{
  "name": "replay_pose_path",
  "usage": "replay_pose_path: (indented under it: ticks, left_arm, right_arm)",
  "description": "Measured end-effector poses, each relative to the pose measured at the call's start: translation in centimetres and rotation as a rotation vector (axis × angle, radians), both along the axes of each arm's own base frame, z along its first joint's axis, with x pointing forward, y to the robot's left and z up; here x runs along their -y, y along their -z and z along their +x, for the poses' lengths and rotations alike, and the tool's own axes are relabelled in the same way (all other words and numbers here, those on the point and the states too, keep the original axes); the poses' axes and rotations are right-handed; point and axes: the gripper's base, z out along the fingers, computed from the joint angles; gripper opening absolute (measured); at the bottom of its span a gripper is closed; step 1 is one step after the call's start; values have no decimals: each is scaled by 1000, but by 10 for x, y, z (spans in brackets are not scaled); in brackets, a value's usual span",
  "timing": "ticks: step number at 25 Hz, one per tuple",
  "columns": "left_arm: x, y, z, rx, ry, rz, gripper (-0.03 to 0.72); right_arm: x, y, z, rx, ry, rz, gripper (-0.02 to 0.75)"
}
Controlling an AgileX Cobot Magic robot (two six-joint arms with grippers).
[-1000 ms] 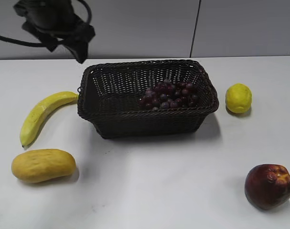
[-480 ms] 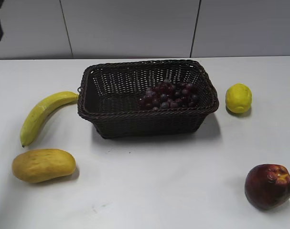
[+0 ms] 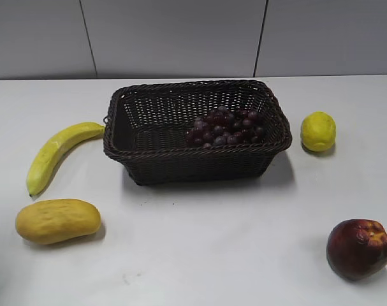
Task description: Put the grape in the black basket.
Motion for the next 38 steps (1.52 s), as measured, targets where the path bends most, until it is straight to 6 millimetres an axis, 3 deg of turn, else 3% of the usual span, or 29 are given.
replay_pose_path:
  ticks: [9,18,28,38]
  left_arm:
    - [-2,33,-89,44,-1,-3,584]
    - [-1,40,-151,244,-2,-30,584]
    - [-1,37,-199,560,2,-47,584]
    - [-4,38,-226,767,-2,-18,584]
  right_arm:
    - [0,0,0,0,0,0,526]
    - [0,0,0,-1,0,0,526]
    - [0,0,0,0,0,0,526]
    - [0,0,0,0,0,0,526]
